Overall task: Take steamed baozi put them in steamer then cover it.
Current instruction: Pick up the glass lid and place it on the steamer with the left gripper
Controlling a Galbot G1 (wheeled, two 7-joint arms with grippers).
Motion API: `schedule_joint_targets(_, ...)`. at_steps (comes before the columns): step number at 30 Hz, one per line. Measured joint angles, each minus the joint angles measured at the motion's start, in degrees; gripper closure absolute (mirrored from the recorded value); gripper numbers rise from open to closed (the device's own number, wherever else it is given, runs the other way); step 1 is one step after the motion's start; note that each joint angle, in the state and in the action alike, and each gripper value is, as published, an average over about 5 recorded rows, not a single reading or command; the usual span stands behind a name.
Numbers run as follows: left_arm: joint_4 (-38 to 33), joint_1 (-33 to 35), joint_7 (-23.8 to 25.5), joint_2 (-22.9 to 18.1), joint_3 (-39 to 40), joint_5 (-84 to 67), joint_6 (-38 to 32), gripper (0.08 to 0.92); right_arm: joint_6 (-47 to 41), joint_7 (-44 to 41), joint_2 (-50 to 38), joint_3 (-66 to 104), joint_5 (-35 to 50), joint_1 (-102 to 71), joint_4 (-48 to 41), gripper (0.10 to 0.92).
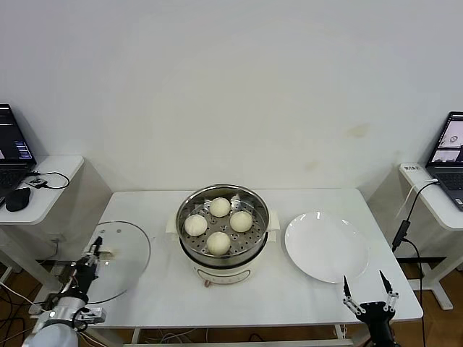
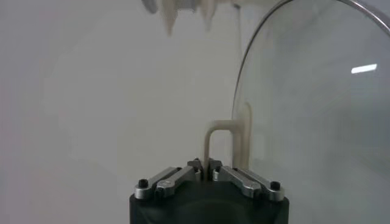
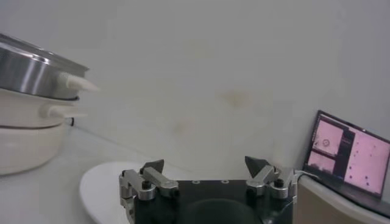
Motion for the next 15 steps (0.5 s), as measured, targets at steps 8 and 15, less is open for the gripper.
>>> schedule_joint_targets(8, -11.5, 2.7, 6.9, 1.5, -1.6, -5.1, 8.5, 0.866, 0.2, 0.1, 0.1, -0.8, -0.5, 0.7, -0.6, 0.203)
schedule_joint_targets(15, -19.4, 1.7, 9.8, 3.7, 2.3, -10.9, 14.3, 0.866, 0.5, 0.7, 0.6, -2.1, -1.5, 1.3, -1.8, 0.202)
